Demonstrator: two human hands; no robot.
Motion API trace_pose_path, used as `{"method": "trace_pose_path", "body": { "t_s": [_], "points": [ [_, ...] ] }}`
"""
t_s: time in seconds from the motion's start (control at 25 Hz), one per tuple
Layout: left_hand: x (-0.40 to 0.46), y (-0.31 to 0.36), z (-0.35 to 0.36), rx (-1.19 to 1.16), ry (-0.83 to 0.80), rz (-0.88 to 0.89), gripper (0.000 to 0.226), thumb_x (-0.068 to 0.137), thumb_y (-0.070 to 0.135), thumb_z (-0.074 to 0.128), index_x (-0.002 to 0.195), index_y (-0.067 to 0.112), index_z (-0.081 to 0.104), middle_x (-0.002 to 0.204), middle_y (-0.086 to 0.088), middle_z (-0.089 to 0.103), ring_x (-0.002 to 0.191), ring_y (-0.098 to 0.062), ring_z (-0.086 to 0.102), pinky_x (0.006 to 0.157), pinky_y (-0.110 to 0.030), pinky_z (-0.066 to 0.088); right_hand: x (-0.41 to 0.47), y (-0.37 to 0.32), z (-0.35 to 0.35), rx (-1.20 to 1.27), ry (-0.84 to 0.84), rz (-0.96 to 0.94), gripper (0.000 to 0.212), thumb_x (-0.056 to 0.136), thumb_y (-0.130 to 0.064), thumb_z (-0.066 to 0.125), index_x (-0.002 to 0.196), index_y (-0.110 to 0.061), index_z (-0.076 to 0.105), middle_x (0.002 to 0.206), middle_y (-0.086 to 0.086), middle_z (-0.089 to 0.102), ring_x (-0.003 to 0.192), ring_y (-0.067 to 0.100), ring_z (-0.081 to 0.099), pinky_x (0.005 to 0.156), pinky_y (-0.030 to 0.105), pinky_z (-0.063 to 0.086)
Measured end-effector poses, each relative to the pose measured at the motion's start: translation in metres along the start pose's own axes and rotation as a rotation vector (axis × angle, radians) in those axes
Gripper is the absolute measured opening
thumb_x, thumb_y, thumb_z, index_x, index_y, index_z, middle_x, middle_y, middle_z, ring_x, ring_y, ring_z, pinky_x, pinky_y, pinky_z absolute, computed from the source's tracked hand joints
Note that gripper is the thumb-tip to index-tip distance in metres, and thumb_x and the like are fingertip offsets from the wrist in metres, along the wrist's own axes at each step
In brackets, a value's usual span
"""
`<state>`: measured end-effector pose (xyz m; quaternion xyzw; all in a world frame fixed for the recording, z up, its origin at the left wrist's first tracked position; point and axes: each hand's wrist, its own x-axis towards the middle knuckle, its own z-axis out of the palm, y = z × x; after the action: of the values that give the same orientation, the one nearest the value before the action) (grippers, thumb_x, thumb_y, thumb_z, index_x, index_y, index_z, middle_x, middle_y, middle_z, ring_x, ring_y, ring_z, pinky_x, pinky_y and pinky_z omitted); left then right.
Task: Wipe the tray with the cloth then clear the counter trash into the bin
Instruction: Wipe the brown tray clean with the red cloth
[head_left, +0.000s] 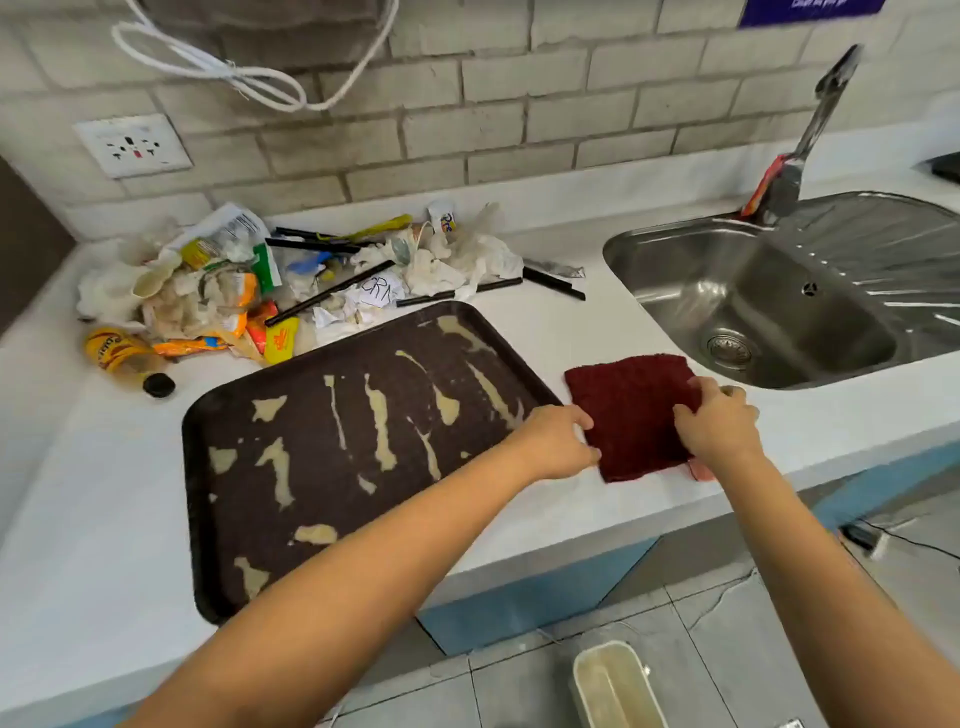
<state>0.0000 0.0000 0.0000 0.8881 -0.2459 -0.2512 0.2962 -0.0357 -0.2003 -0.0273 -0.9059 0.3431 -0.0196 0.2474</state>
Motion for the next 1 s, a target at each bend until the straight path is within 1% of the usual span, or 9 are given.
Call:
{"method": "trace_pose_path", "body": {
  "t_s": [0.24,0.36,0.44,0.52,0.6,0.68,0.76,0.88,1.0],
  "points": [
    [0.027,0.021,0.051,-0.028,0.047,-0.154,0.054,0.090,0.028,0.055,0.139,0.016,0.036,0.138,-0.012,0.035,0.116,-0.027,0.051,0.095,-0.029,0.041,0.016,0.017,0.018,0.030,0.013,0.068,0.065,0.085,-0.036,0.062,0.137,-0.009,0.033,0.133,0.023,0.040,0.121,0.042,0.036,0.100,0.050,0.033],
    [0.036,0.028,0.060,-0.059,0.115,-0.232,0.056,0.089,0.030,0.057,0.138,0.019,0.034,0.133,-0.013,0.029,0.111,-0.030,0.053,0.096,-0.032,0.042,0.025,0.024,0.018,0.176,0.004,0.063,0.069,0.079,-0.030,0.071,0.133,-0.002,0.037,0.127,0.023,0.049,0.118,0.040,0.046,0.098,0.047,0.039],
    [0.042,0.031,0.064,-0.058,0.134,-0.245,0.055,0.088,0.025,0.060,0.137,0.019,0.034,0.131,-0.013,0.028,0.106,-0.029,0.054,0.093,-0.029,0.042,0.030,0.027,0.019,0.248,-0.050,0.055,0.060,0.078,-0.025,0.072,0.127,-0.001,0.047,0.121,0.019,0.058,0.112,0.035,0.054,0.095,0.042,0.044],
    [0.044,0.031,0.063,-0.077,0.130,-0.248,0.055,0.086,0.020,0.062,0.134,0.020,0.036,0.130,-0.012,0.029,0.106,-0.027,0.053,0.091,-0.026,0.042,0.032,0.027,0.017,0.294,-0.096,0.044,0.038,0.077,-0.021,0.071,0.110,-0.004,0.061,0.105,0.013,0.066,0.098,0.030,0.060,0.084,0.036,0.048],
    [0.045,0.029,0.060,-0.121,0.127,-0.235,0.053,0.084,0.014,0.061,0.132,0.021,0.039,0.129,-0.010,0.032,0.104,-0.022,0.053,0.085,-0.020,0.041,0.031,0.024,0.014,0.360,-0.138,0.036,0.006,0.073,-0.015,0.068,0.076,-0.011,0.063,0.076,0.005,0.065,0.080,0.027,0.060,0.068,0.030,0.045],
    [0.044,0.028,0.055,-0.166,0.152,-0.193,0.052,0.081,0.009,0.059,0.129,0.023,0.046,0.126,-0.008,0.038,0.092,-0.013,0.049,0.072,-0.010,0.039,0.027,0.016,0.009,0.505,-0.187,0.038,0.014,0.072,-0.006,0.064,0.064,-0.015,0.057,0.062,0.000,0.060,0.070,0.024,0.058,0.061,0.027,0.044],
    [0.041,0.023,0.040,-0.214,0.223,-0.137,0.049,0.077,0.008,0.059,0.123,0.024,0.053,0.118,-0.008,0.047,0.079,-0.009,0.048,0.059,-0.001,0.038,0.019,-0.001,-0.002,0.791,-0.262,0.040,0.020,0.073,0.002,0.057,0.069,-0.017,0.061,0.061,-0.003,0.063,0.068,0.021,0.060,0.060,0.026,0.047],
    [0.028,0.008,0.010,-0.348,0.349,-0.095,0.043,0.075,0.008,0.061,0.114,0.025,0.059,0.116,-0.007,0.052,0.084,-0.015,0.058,0.076,-0.015,0.049,0.009,-0.036,-0.016,1.143,-0.428,-0.015,0.036,0.077,0.008,0.047,0.084,-0.023,0.064,0.076,-0.001,0.067,0.074,0.018,0.063,0.068,0.032,0.054],
    [0.016,-0.011,-0.017,-0.313,0.445,-0.123,0.034,0.079,0.014,0.061,0.110,0.026,0.061,0.115,-0.007,0.048,0.085,-0.009,0.051,0.074,-0.007,0.039,-0.005,-0.076,-0.018,1.243,-0.493,-0.122,0.039,0.079,0.010,0.044,0.094,-0.020,0.062,0.086,0.003,0.067,0.081,0.019,0.065,0.074,0.037,0.055]
  ]
}}
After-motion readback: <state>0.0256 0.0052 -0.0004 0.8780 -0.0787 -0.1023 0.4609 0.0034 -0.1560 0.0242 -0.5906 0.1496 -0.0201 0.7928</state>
